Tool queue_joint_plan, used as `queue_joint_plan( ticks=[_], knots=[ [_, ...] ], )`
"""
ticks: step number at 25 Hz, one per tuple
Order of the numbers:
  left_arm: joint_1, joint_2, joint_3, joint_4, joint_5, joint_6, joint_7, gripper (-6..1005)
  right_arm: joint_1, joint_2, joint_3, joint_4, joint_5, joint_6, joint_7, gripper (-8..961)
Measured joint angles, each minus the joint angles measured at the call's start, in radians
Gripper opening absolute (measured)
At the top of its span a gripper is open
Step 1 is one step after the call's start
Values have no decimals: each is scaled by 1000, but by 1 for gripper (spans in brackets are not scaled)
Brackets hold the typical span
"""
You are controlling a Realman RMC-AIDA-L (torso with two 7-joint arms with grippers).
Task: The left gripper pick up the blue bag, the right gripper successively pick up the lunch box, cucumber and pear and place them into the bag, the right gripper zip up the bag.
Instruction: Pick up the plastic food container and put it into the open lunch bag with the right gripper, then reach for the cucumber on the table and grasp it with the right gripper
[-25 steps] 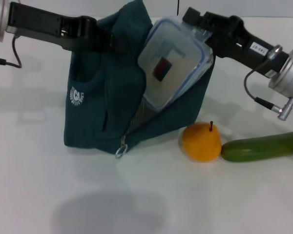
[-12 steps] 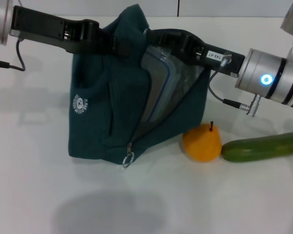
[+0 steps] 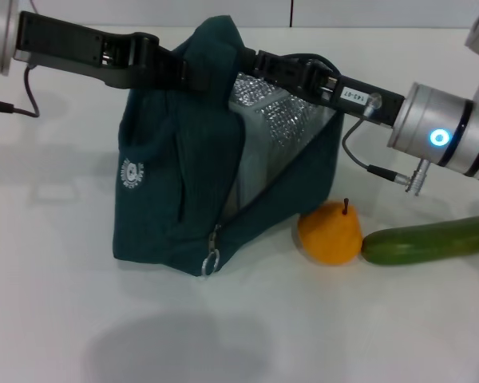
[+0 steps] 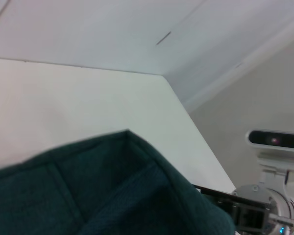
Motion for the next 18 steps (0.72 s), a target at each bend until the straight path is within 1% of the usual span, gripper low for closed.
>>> queue_joint_plan(
  ticks=[2, 5, 7, 9, 13, 15, 17, 18],
  knots=[
    [5, 3, -1, 0, 0, -6, 1, 42, -13, -3, 14, -2, 0, -9, -17, 258],
    [14, 5, -18, 0, 0, -7, 4, 42, -41, -12, 59, -5, -3, -46, -62, 363],
    [21, 6, -32, 1, 0, -7, 9, 42, -70, -26, 101, -2, -4, -89, -108, 433],
    [28, 9, -46, 1, 3, -7, 13, 42, -110, -50, 149, -1, -5, -139, -145, 515],
    [32, 15, -53, 1, 4, -7, 15, 42, -211, -107, 247, -4, -5, -217, -192, 705],
    [34, 16, -53, 1, 5, -7, 17, 42, -261, -143, 289, -6, -9, -261, -210, 756],
    [36, 16, -52, 0, 7, -7, 21, 42, -289, -178, 315, -14, -39, -286, -221, 806],
    [37, 16, -52, -1, 7, -7, 23, 42, -301, -202, 333, -25, -81, -298, -223, 832]
  ],
)
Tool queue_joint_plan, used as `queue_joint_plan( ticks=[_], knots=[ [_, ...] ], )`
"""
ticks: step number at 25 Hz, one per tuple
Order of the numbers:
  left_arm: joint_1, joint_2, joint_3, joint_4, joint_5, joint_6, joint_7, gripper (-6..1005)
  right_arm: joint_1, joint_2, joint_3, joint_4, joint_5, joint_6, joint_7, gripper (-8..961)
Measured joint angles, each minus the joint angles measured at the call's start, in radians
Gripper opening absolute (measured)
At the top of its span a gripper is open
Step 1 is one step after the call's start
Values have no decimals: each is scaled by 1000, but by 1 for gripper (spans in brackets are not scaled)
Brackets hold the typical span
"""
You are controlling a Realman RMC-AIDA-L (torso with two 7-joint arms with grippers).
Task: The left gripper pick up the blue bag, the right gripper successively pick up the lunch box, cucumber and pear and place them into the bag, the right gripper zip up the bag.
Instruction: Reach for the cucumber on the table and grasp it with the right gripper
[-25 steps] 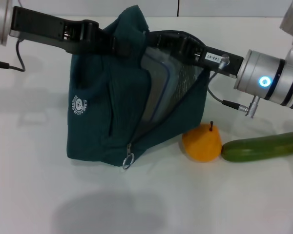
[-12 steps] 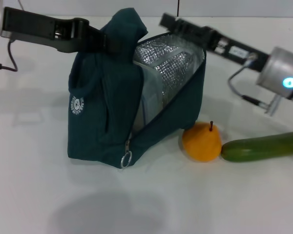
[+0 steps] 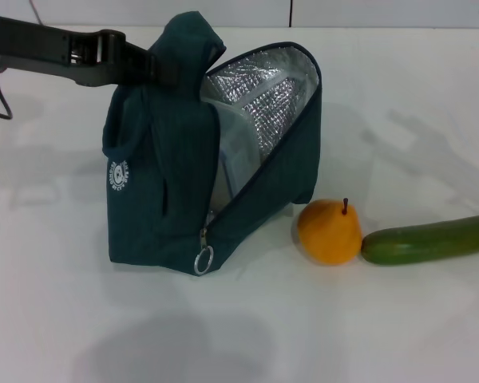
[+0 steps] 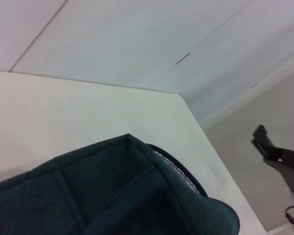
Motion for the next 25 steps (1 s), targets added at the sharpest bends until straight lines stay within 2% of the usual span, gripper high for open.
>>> queue_joint_plan(
  ticks=[2, 4, 6, 8, 10, 13, 14, 17, 19, 22, 25],
  knots=[
    [1, 0, -1, 0, 0, -2, 1, 42, -7, -40, 34, -34, -106, -8, 12, 855],
    [2, 1, -1, -1, 0, -5, 0, 42, -7, -83, 87, -98, -281, -4, 63, 850],
    [3, 1, -1, -1, -1, -5, -1, 42, 9, -116, 177, -195, -504, 1, 150, 845],
    [4, 0, -1, -1, -3, -6, -1, 42, 42, -131, 294, -297, -773, -25, 233, 845],
    [5, -2, -2, -3, -4, -6, 0, 42, 96, -129, 404, -390, -1052, -95, 276, 844],
    [5, -4, -2, -6, -5, -6, 1, 42, 182, -99, 505, -529, -1405, -240, 287, 843],
    [6, -4, -1, -7, -5, -6, 1, 42, 198, -90, 513, -564, -1461, -264, 289, 843],
    [6, -5, -1, -8, -7, -7, 1, 42, 249, -18, 517, -748, -1737, -355, 313, 843],
    [6, -6, -1, -8, -9, -7, 1, 43, 261, 43, 517, -861, -1890, -385, 319, 842],
    [6, -7, -1, -9, -10, -9, -1, 43, 269, 116, 498, -961, -2030, -402, 308, 842],
    [5, -7, -1, -9, -10, -11, -3, 43, 278, 138, 433, -976, -2061, -406, 303, 841]
  ],
)
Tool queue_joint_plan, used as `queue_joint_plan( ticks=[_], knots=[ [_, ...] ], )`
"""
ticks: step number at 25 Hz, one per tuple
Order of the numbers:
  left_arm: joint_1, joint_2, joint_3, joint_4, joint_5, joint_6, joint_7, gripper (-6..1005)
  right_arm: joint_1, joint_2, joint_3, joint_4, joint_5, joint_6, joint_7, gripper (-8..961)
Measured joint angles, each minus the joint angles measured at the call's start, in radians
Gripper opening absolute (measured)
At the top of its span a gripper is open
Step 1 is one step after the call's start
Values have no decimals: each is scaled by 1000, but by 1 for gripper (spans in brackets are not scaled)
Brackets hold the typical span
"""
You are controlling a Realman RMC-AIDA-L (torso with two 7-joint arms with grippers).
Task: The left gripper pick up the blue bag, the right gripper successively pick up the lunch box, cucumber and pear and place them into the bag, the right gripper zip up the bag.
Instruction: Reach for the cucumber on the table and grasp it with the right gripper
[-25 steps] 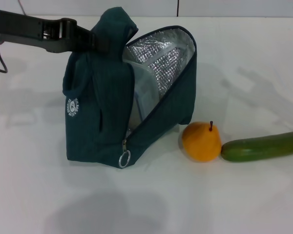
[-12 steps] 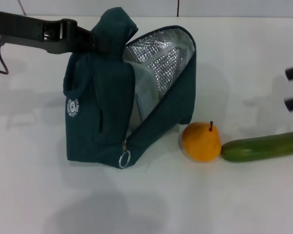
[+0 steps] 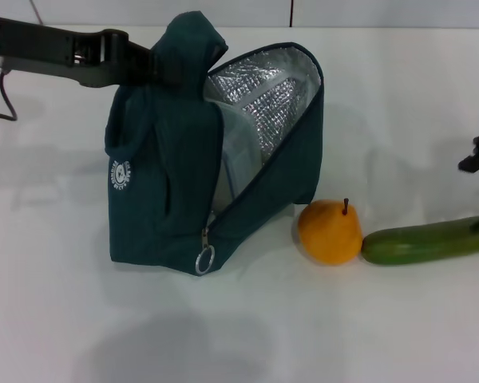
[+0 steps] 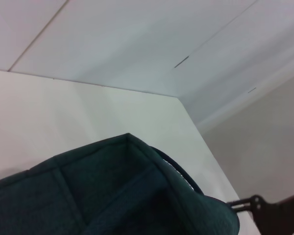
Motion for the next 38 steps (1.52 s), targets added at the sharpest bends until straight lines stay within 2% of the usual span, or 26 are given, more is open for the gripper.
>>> queue_joint_plan(
  ticks=[4, 15, 19, 38],
  knots=[
    [-1, 0, 0, 0, 0, -7, 0, 43, -1, 6, -72, 33, -9, 40, -12, 842],
    [-9, 1, 0, -6, 0, -22, 4, 43, -11, 53, -108, 195, -61, 169, -94, 838],
    [-9, 2, 0, -14, 0, -24, 5, 43, -13, 55, -152, 239, -66, 228, -95, 824],
    [-15, 5, 0, -21, 0, -26, 9, 44, -10, 58, -203, 301, -60, 334, -97, 733]
  ],
)
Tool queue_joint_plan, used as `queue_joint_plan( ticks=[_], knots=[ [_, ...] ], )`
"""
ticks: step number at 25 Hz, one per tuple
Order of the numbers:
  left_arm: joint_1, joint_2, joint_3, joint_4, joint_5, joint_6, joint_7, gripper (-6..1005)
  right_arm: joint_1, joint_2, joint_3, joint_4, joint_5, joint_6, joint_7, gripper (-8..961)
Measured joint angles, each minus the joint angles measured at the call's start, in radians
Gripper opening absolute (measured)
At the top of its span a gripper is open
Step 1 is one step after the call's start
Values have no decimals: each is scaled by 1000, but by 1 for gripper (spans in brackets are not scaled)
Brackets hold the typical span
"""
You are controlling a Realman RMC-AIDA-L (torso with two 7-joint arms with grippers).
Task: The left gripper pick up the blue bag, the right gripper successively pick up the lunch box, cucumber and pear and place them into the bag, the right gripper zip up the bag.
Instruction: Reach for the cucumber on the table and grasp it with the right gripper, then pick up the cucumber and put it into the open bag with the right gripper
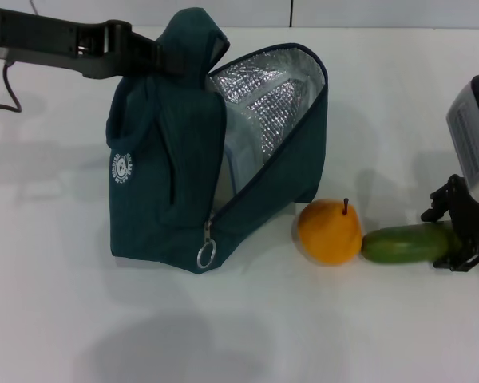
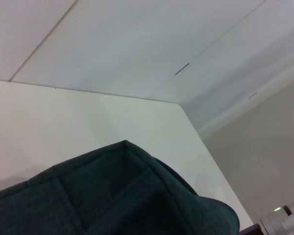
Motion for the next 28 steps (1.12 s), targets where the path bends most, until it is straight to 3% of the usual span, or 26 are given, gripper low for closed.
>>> queue_joint_plan(
  ticks=[3, 10, 16, 22, 28],
  knots=[
    [-2, 1, 0, -6, 0, 0, 3, 44, 1, 1, -6, -3, 1, 1, 5, 719],
    [-2, 3, 0, -7, 0, 0, 7, 44, 4, -1, -3, -21, 11, -44, 6, 576],
    [2, 3, 0, -7, 0, -7, 8, 44, 7, -3, 40, -104, 63, -241, 10, 577],
    [1, 3, 0, -7, 0, -7, 9, 44, 43, -7, 258, -159, 263, -516, 19, 579],
    [-2, 1, 0, -19, 0, -7, 8, 44, 52, -49, 611, -2, 464, -544, 37, 580]
  ],
)
